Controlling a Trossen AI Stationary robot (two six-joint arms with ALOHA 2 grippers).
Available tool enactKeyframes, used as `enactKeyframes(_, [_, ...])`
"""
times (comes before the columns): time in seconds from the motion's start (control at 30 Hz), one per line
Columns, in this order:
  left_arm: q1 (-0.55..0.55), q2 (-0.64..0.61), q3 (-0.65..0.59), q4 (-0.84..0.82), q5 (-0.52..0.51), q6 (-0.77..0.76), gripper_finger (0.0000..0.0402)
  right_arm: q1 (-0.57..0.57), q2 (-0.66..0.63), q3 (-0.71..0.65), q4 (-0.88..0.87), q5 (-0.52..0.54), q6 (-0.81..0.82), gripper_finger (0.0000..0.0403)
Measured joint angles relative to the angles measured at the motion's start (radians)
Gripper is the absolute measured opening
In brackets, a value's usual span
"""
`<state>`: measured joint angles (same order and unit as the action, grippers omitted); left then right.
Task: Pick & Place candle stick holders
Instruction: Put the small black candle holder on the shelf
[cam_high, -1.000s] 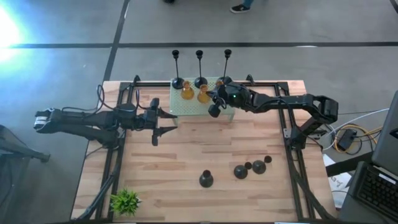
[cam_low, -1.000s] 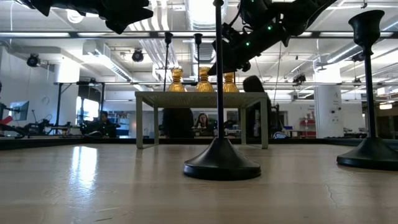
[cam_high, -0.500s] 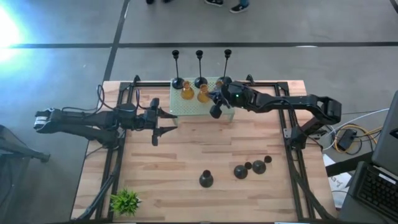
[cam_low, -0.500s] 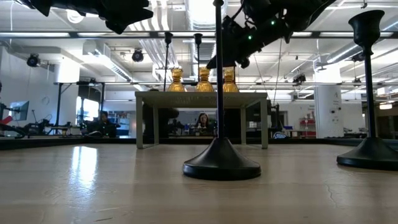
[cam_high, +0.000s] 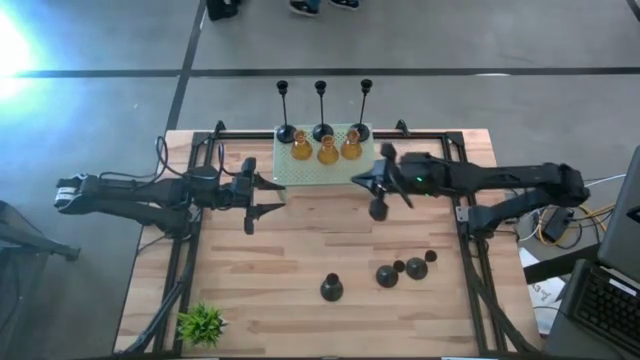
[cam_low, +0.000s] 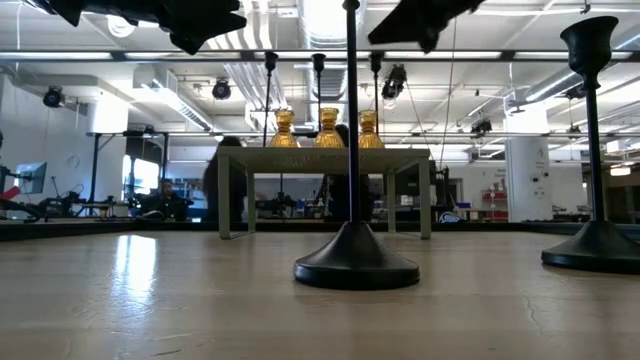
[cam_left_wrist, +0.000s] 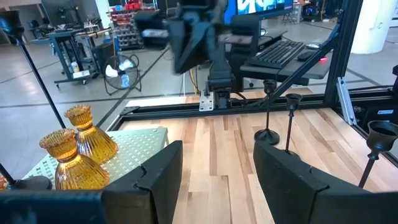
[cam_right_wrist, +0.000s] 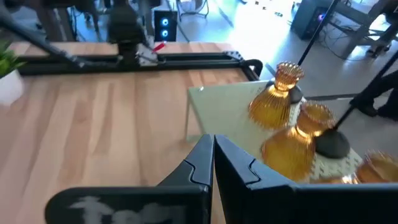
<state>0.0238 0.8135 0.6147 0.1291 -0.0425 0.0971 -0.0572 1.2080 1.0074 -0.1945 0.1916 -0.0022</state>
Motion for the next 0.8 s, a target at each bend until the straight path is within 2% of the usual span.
enactKeyframes(0.23, [0.0, 0.015, 0.0, -0.001, 0.0, -0.044, 0.0202, 0.104, -0.116, -0.012, -0.193, 0.104, 0.103, 0.0008])
enactKeyframes(0.37, [-0.001, 0.053, 0.0, -0.002, 0.0, -0.093, 0.0202, 0.146, -0.146, -0.051, -0.251, 0.106, 0.185, 0.0008])
enactKeyframes(0.53, [-0.001, 0.089, 0.012, -0.006, -0.009, -0.051, 0.0202, 0.218, -0.174, -0.077, -0.346, 0.084, 0.234, 0.0008])
enactKeyframes(0.8, [-0.001, 0.064, 0.014, -0.014, 0.0, -0.042, 0.0202, 0.411, -0.208, -0.076, -0.408, 0.068, 0.188, 0.0008])
